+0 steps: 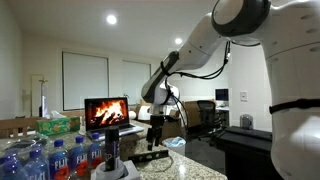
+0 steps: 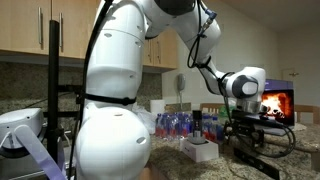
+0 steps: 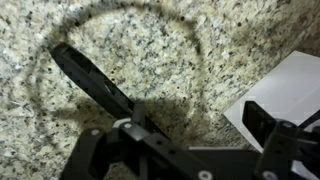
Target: Pick up the marker, seal tape and remote and put them on the box
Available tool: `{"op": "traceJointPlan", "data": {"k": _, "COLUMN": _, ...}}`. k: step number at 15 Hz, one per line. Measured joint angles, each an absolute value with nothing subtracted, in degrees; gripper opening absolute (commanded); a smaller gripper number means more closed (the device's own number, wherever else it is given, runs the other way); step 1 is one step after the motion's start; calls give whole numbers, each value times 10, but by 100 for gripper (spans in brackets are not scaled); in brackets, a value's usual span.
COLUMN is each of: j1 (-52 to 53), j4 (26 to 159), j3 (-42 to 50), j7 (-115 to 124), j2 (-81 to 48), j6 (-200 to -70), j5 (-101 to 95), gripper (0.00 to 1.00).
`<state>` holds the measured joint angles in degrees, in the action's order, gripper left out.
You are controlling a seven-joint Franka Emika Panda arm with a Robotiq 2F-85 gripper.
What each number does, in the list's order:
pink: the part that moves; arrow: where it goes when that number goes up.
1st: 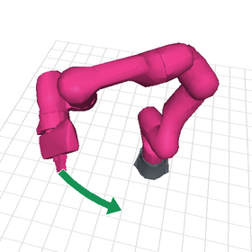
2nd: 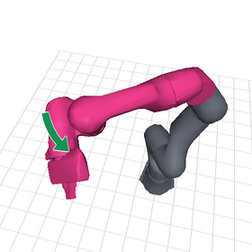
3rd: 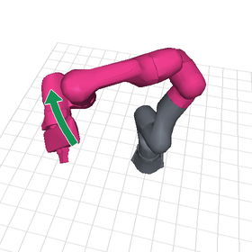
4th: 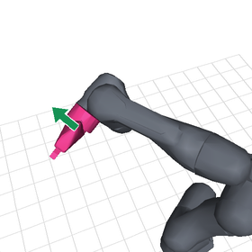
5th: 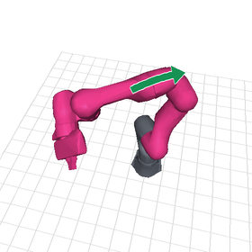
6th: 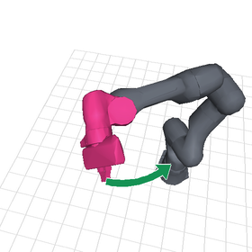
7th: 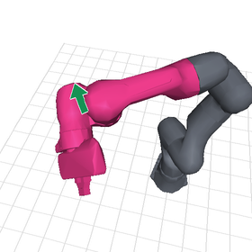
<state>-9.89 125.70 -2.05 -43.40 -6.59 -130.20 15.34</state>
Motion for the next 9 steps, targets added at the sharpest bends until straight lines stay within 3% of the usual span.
{"op": "traceJointPlan", "data": {"k": 9, "j1": -68, "j4": 1230, "j3": -4, "j7": -388, "j2": -103, "j6": -1264, "j5": 111, "gripper": 100}}
